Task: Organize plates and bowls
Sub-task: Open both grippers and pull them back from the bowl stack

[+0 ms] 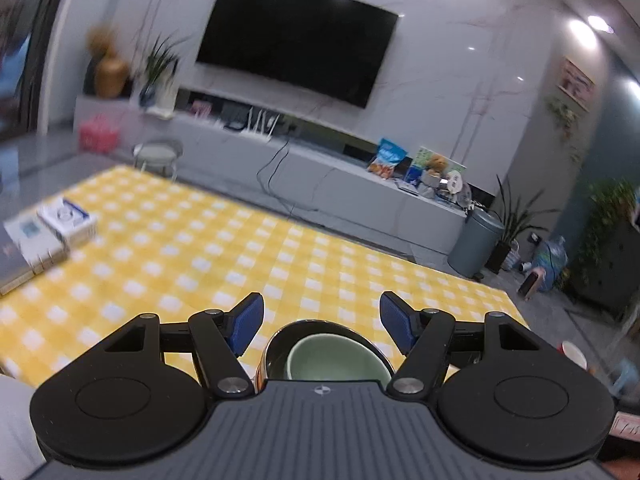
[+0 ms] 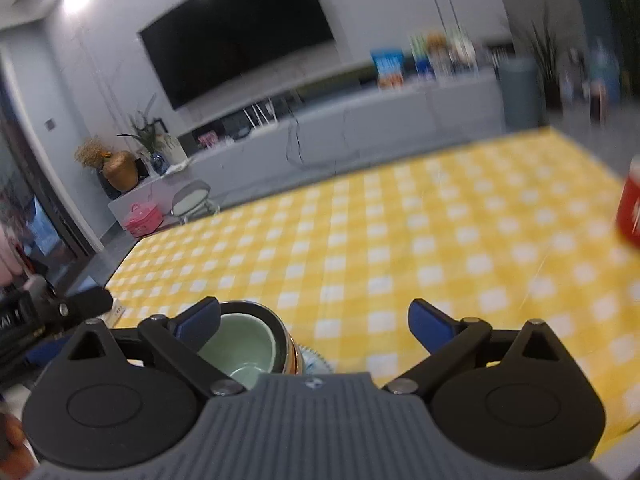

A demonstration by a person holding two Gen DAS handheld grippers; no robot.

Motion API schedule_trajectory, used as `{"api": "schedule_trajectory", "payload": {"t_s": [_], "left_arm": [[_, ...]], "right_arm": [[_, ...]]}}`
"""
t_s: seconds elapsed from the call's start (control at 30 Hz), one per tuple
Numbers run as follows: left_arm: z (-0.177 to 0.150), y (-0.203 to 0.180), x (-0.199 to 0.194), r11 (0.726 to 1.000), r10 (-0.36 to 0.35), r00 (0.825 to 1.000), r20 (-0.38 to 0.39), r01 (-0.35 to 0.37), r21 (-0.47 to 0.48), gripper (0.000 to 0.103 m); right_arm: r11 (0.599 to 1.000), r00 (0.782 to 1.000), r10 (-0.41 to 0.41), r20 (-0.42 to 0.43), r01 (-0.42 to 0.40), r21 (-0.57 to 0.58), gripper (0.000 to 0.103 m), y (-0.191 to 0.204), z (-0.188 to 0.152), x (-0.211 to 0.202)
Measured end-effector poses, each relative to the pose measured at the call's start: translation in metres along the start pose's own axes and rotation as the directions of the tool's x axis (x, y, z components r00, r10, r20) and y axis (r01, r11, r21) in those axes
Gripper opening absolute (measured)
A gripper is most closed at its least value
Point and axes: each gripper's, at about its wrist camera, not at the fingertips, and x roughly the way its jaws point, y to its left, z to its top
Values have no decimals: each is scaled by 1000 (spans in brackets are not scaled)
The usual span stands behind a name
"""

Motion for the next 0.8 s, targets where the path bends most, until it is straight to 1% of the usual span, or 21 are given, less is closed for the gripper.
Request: {"api": "schedule_trajectory", "payload": {"t_s": [0.03,0.13,0.17,0.23,0.33,0.5,0.6,0.67,0.73,0.8], "left_arm": [[-2,-3,-6,1000,1,1000,9,-1,20,78],[-10,-11,-18,997,16,999,39,-19,78,77],[-14,-12,-22,995,28,999,45,-32,99,77],[-19,-13,-27,990,53,997,60,-60,131,77],[-28,-9,-34,982,70,996,58,-79,171,77],[-44,-8,-32,963,129,991,-29,-118,242,77],[-53,-6,-33,965,124,990,-71,-103,239,77],[-57,-6,-29,962,128,987,-98,-100,254,77],[-63,-6,-25,952,151,982,-111,-114,283,77],[-69,-4,-19,947,175,975,-135,-130,293,77]], "right_arm": [[999,1000,-7,28,7,-33,100,3,-2,-9],[991,990,-50,128,65,-117,100,14,-12,-33],[986,987,-60,150,82,-143,100,16,-16,-40],[981,984,-71,162,99,-168,100,15,-23,-49],[982,986,-83,145,105,-156,100,10,-34,-59],[989,990,-112,91,120,-86,100,0,-51,-66],[990,991,-126,52,129,-58,100,1,-60,-66],[992,993,-118,27,119,-35,100,-1,-63,-63],[993,994,-114,5,114,-38,100,1,-66,-59],[990,992,-128,1,127,-62,100,5,-73,-58]]}}
